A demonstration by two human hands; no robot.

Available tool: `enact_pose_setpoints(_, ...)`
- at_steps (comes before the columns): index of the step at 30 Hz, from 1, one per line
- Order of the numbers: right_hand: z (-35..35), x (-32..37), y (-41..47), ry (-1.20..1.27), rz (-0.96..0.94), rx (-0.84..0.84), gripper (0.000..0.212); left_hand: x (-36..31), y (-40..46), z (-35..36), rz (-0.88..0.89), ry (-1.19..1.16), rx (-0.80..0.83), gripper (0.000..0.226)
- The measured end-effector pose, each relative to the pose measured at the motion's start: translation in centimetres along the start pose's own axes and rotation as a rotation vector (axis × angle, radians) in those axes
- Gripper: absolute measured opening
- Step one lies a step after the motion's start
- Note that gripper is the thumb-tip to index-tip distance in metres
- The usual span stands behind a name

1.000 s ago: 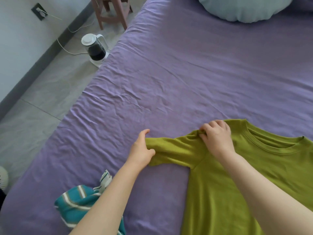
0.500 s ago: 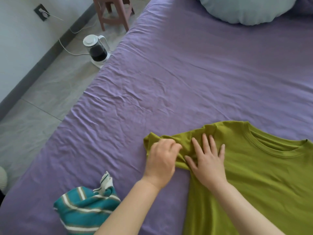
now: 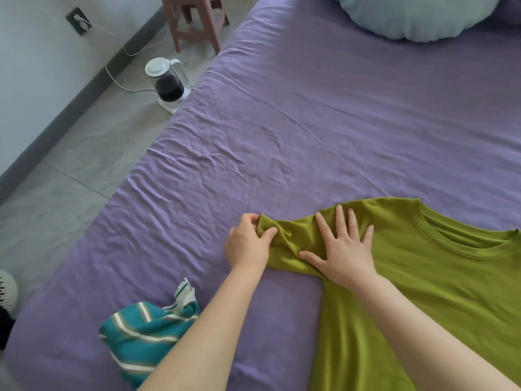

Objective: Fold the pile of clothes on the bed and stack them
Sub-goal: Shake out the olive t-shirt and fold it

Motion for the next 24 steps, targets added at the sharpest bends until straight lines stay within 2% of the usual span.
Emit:
enact_pose_setpoints(2, 0.0, -0.1, -0.1, 0.009, 0.005, 0.009, 0.095, -0.8, -0.7, 0.3, 0.120, -0.150, 0.047, 0.038)
enact_pose_setpoints(5, -0.6, 0.0, -0.4, 0.086, 0.016, -0.028, 0.089, 0.7, -2.9, 0.1, 0.150, -0.142, 0.007, 0.048)
enact_pose_setpoints(9, -1.2, 2.5, -0.9, 0.035, -0.097, -0.121, 0.078, 4.1, -4.9, 0.0, 0.001, -0.163, -0.035, 0.056)
enact_pose_setpoints(13, 0.6, 3.5, -0.8, -0.035, -0.105, -0.072, 0.067, 4.4, -4.5, -0.9, -0.105, -0.171, -0.145, 0.054)
enact_pose_setpoints(17, 0.2, 3.4, -1.0, 0.008, -0.067, -0.092, 0.073, 3.9, -2.3, -0.6, -0.228, -0.044, -0.034, 0.047)
enact_pose_setpoints(19, -0.5, 2.6, -2.4, 0.135, -0.015, -0.179, 0.075, 2.8, -1.6, -0.6, -0.143, 0.011, -0.027, 0.035)
enact_pose_setpoints(21, -0.6, 1.6, -4.7, 0.250, 0.031, -0.295, 0.074, 1.3, -1.6, -1.1, 0.002, -0.015, -0.108, 0.027)
enact_pose_setpoints(24, 1.1, 1.2, -7.0, 0.219, 0.046, -0.289, 0.069, -0.4, -0.9, -1.7, 0.083, -0.088, -0.159, 0.025)
Point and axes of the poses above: each hand's wrist, its own y-axis towards the middle knuckle, its own z-axis out of the palm, x = y × z, the point moved 7 cm from there along y, towards the middle knuckle, and after that the axes turned 8 degrees about x, right-handed, at the moved point
